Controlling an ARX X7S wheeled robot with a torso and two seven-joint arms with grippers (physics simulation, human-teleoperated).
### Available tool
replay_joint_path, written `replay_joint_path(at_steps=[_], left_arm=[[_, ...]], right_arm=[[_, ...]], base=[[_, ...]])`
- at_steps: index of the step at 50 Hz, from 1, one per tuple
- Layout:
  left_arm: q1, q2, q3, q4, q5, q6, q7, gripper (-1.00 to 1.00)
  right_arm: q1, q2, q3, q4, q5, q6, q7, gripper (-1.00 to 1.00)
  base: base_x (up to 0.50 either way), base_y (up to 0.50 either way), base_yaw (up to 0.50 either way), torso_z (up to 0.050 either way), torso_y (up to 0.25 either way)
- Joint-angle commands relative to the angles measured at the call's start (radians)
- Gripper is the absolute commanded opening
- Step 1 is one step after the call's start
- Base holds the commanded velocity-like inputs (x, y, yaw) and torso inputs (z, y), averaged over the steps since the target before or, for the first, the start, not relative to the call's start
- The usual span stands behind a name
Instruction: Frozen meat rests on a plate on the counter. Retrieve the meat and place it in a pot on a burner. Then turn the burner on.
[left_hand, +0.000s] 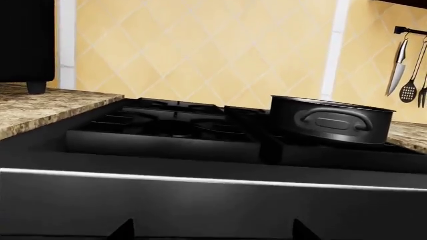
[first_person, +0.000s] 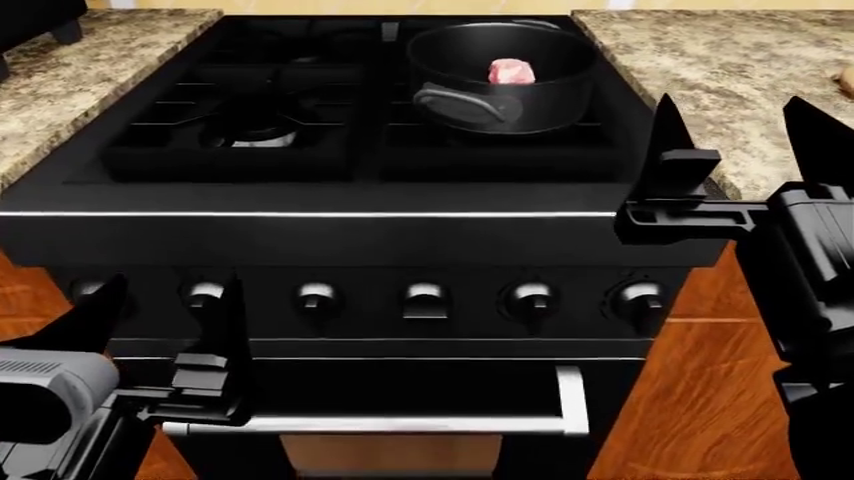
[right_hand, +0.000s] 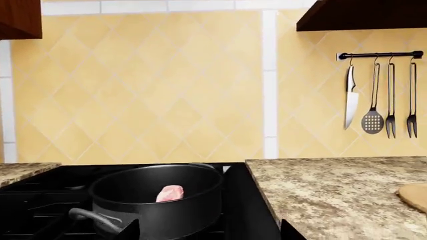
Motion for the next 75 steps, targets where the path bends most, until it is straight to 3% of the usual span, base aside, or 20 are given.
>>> replay_joint_path(at_steps=[1, 19, 47, 75], left_arm=[[0.007, -0.012, 0.009, 0.004, -0.002, 0.014, -0.013, 1.00], [0.019, -0.018, 0.040, -0.008, 0.020, 0.043, -0.008, 1.00], [-0.003, -0.044, 0.103, 0.006, 0.023, 0.049, -0.043, 1.00], [-0.047, -0.107, 0.213, 0.017, 0.013, 0.089, -0.112, 1.00]], right_arm=[[-0.013, 0.008, 0.005, -0.005, -0.001, -0.006, -0.004, 1.00], [-0.043, 0.006, 0.001, 0.001, -0.028, -0.013, -0.014, 1.00], [-0.249, 0.108, 0.080, -0.073, -0.020, -0.091, 0.012, 1.00], [-0.412, 0.130, 0.102, -0.055, -0.094, -0.138, -0.031, 1.00]], base=[[0.00, 0.00, 0.00, -0.050, 0.000], [0.00, 0.00, 0.00, -0.050, 0.000], [0.00, 0.00, 0.00, -0.050, 0.000], [0.00, 0.00, 0.00, -0.050, 0.000]])
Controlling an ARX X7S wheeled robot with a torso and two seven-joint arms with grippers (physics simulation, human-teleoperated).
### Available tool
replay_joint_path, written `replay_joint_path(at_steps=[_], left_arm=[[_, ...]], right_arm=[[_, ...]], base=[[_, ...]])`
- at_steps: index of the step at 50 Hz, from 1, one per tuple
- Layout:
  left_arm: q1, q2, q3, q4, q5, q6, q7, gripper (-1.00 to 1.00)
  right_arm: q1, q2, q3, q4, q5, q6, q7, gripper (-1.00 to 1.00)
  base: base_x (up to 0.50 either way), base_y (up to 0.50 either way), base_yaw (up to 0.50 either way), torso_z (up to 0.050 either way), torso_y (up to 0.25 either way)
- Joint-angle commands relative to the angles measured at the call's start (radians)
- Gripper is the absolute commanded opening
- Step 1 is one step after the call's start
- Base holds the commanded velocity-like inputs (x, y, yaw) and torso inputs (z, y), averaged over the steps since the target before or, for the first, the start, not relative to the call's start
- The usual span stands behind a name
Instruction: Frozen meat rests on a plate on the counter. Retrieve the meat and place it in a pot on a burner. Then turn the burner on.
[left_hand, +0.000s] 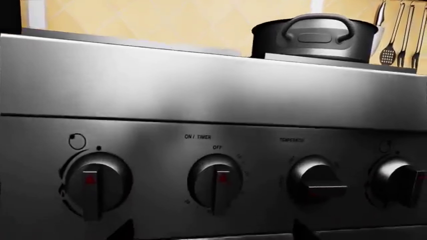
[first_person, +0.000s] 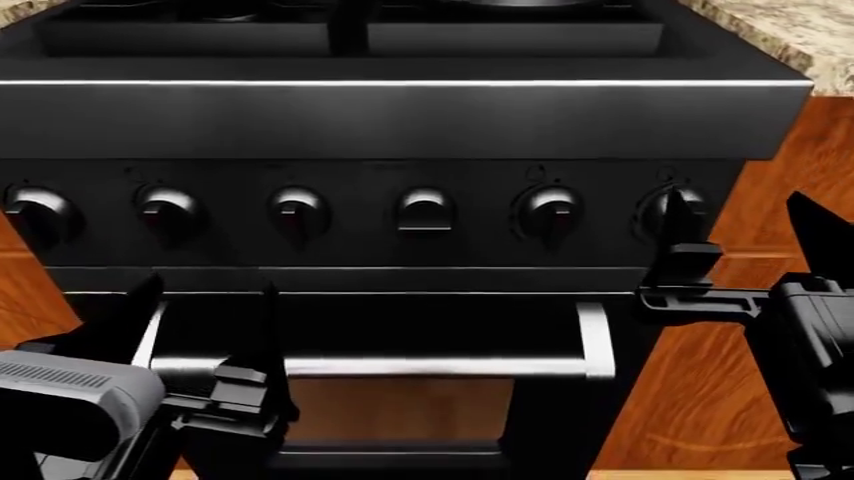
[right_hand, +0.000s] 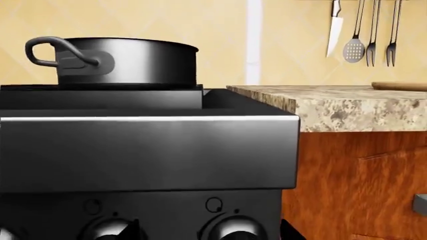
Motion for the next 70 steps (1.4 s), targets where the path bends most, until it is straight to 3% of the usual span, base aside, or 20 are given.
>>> replay_joint_path(at_steps=[1, 30, 42, 70], left_arm=[[-0.012, -0.021, 0.039, -0.002, 0.003, 0.020, -0.022, 1.00], [-0.015, -0.019, 0.081, -0.044, 0.037, 0.065, -0.023, 1.00], [-0.009, 0.007, 0.102, -0.067, 0.061, 0.101, 0.002, 1.00], [0.038, 0.024, 0.114, -0.112, 0.090, 0.155, 0.041, 1.00]], right_arm=[[-0.050, 0.007, 0.008, 0.012, -0.026, -0.014, -0.011, 1.00], [0.000, -0.002, -0.017, 0.078, -0.044, 0.019, -0.053, 1.00], [0.138, 0.010, -0.040, 0.134, 0.080, 0.105, -0.016, 1.00], [0.304, -0.021, -0.153, 0.204, 0.091, 0.280, -0.012, 1.00]], base=[[0.00, 0.00, 0.00, -0.050, 0.000], [0.00, 0.00, 0.00, -0.050, 0.000], [0.00, 0.00, 0.00, 0.000, 0.000], [0.00, 0.00, 0.00, 0.000, 0.000]])
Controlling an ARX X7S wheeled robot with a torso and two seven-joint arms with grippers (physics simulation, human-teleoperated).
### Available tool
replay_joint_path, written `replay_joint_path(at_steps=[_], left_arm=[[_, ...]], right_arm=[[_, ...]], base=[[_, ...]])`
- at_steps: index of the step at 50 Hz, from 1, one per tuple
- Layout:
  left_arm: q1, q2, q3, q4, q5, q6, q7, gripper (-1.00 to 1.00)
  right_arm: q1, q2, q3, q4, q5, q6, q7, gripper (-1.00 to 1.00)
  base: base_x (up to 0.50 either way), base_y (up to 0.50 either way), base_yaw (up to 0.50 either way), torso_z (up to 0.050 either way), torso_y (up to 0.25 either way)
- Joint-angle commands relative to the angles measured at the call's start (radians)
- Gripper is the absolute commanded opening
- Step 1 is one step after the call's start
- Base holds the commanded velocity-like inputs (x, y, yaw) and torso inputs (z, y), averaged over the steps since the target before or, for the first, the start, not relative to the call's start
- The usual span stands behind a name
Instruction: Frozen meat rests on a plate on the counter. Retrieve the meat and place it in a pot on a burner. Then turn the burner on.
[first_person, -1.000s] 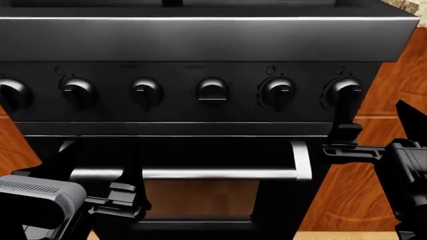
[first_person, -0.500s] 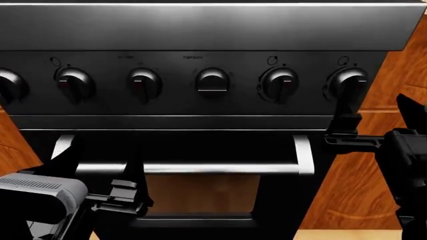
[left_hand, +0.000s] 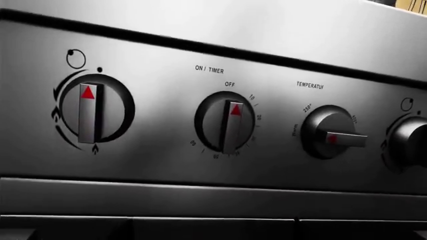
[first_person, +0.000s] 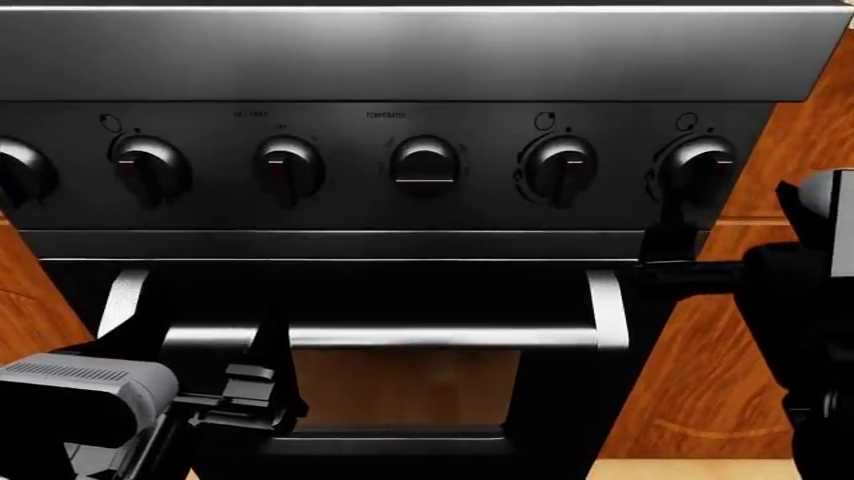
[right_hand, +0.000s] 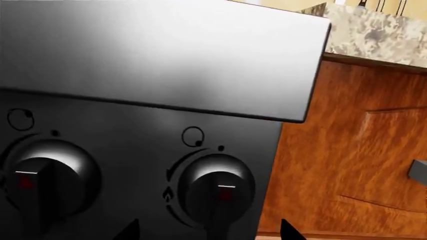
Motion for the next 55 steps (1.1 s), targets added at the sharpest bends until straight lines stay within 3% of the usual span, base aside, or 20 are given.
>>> replay_joint_path(at_steps=[1, 55], left_arm=[[0.007, 0.005, 0.007, -0.012, 0.006, 0.013, 0.008, 1.00], [0.036, 0.011, 0.008, -0.071, 0.012, 0.064, 0.031, 1.00]], right_arm=[[0.051, -0.007, -0.022, 0.035, 0.014, 0.043, -0.001, 1.00], [0.136, -0.093, -0.093, 0.182, -0.039, 0.099, -0.045, 1.00]], base=[[0.00, 0.00, 0.00, 0.000, 0.000], [0.00, 0.00, 0.00, 0.000, 0.000]])
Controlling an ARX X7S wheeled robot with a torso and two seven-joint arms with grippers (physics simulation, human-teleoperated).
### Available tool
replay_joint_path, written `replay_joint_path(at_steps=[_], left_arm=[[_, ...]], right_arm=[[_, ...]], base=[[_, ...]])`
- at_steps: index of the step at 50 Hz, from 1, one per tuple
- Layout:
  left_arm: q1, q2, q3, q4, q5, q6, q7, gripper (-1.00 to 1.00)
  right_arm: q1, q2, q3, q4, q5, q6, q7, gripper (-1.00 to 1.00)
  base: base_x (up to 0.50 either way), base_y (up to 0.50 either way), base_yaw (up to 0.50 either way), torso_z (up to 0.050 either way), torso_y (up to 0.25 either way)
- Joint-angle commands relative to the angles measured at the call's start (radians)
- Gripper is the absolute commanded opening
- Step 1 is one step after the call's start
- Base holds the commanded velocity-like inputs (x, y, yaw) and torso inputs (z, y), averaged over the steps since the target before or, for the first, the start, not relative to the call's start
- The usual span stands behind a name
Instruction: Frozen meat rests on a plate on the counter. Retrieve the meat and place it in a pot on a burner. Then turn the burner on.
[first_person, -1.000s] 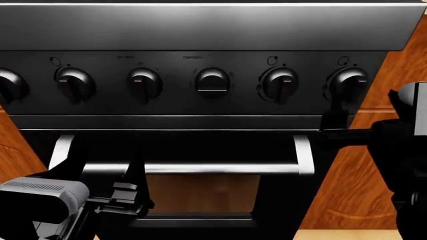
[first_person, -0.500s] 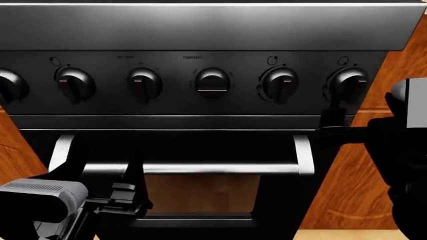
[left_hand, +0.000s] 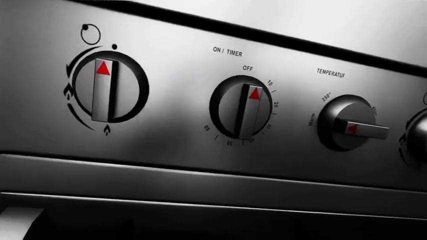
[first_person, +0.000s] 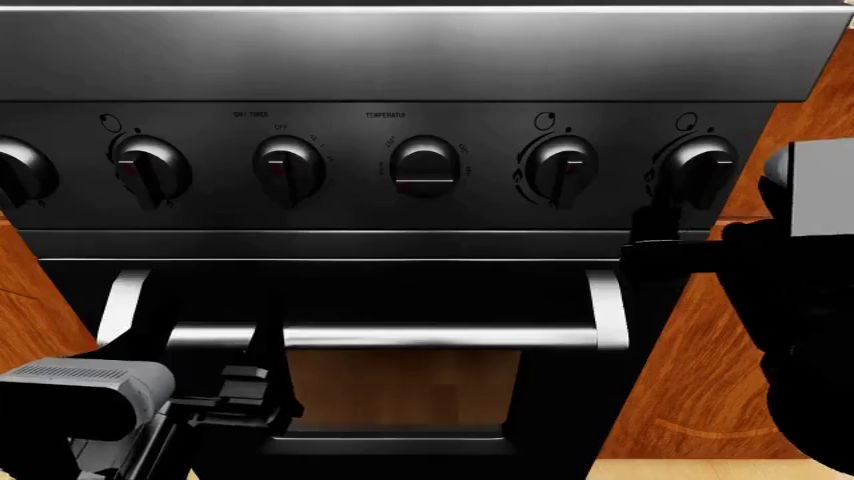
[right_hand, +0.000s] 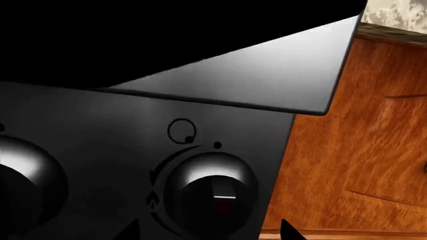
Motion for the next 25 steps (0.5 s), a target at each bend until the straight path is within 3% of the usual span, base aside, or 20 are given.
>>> replay_joint_path(at_steps=[1, 25], left_arm=[[0.001, 0.002, 0.003, -0.014, 0.001, 0.008, 0.005, 1.00], [-0.022, 0.005, 0.023, -0.040, 0.005, 0.000, 0.003, 1.00]], right_arm=[[0.011, -0.015, -0.016, 0.030, -0.025, 0.007, -0.014, 1.00], [0.015, -0.047, -0.026, 0.093, -0.077, -0.019, -0.060, 1.00]], base=[[0.00, 0.00, 0.00, 0.000, 0.000], [0.00, 0.00, 0.00, 0.000, 0.000]])
